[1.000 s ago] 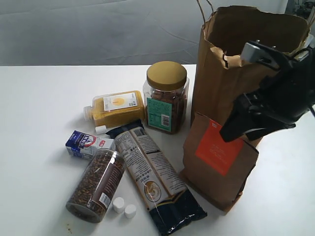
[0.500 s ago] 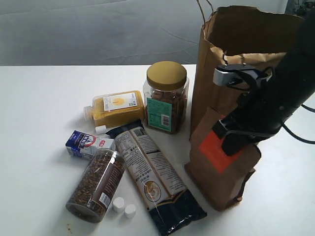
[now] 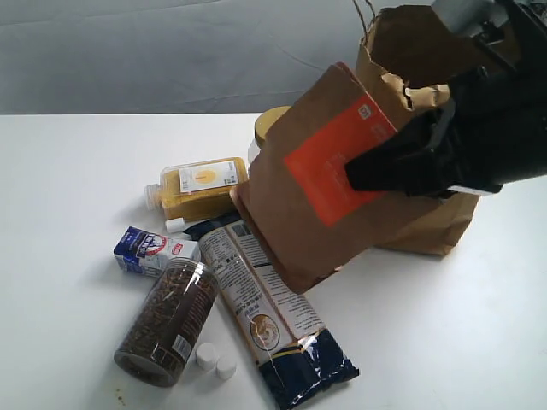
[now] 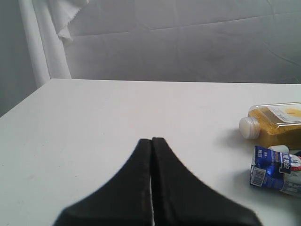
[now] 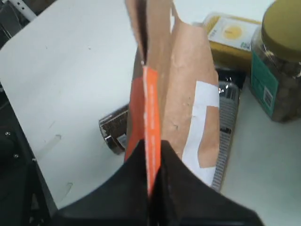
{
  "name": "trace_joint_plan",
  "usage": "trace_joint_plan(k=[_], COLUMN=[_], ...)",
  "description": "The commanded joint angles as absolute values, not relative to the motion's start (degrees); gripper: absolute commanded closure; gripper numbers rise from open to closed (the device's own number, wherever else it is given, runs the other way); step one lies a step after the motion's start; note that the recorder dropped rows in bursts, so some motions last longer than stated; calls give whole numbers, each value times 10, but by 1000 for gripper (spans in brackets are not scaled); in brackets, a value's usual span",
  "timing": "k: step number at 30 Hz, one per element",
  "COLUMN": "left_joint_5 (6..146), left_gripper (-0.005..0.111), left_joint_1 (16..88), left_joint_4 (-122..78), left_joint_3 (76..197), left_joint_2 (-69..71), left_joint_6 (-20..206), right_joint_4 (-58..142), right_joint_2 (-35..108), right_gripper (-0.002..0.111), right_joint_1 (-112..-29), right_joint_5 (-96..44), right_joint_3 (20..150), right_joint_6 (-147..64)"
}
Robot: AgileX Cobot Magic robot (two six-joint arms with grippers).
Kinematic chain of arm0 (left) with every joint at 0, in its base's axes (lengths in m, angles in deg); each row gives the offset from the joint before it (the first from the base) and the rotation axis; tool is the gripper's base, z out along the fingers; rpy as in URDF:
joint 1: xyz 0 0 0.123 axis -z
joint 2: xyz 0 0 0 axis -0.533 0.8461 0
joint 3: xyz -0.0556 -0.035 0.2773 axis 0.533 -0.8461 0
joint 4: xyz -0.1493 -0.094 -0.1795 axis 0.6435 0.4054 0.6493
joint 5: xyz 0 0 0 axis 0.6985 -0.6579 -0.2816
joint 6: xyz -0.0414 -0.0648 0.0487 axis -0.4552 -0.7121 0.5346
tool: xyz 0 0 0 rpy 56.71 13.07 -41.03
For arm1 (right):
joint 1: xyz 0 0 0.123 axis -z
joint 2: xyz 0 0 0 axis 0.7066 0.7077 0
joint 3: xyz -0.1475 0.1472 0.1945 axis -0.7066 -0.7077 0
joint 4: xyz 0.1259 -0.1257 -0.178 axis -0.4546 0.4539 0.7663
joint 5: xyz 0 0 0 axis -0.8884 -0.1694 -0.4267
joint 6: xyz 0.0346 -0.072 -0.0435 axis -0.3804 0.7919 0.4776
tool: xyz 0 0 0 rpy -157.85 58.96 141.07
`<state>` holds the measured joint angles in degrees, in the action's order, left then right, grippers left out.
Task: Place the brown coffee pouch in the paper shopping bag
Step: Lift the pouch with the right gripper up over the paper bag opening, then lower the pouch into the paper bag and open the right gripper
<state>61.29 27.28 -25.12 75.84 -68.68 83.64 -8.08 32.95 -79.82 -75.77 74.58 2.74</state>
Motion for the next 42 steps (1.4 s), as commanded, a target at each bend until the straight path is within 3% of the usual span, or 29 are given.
trace_joint_plan(k=[1,15,24,35,42], left_joint_5=[615,615,615,615,615], left_gripper=[107,107,107,107,107], left_joint_1=[271,271,271,271,271], left_joint_4=[-254,-254,-254,-254,-254], left_joint_3=[756,756,756,756,756], left_joint_2=[-689,-689,-689,-689,-689], left_joint_6=[835,835,835,835,835], right_joint_4=[-190,-208,-349,-308,-269], right_joint_2=[285,264,264,273,353], right_gripper=[108,108,108,108,108], right_joint_1=[-799,-799,-799,-798,-798], right_joint_5=[-690,-466,-451,-324,-297], right_joint_3=[732,732,751,843,878], right_joint_6=[134,173,284,302,303])
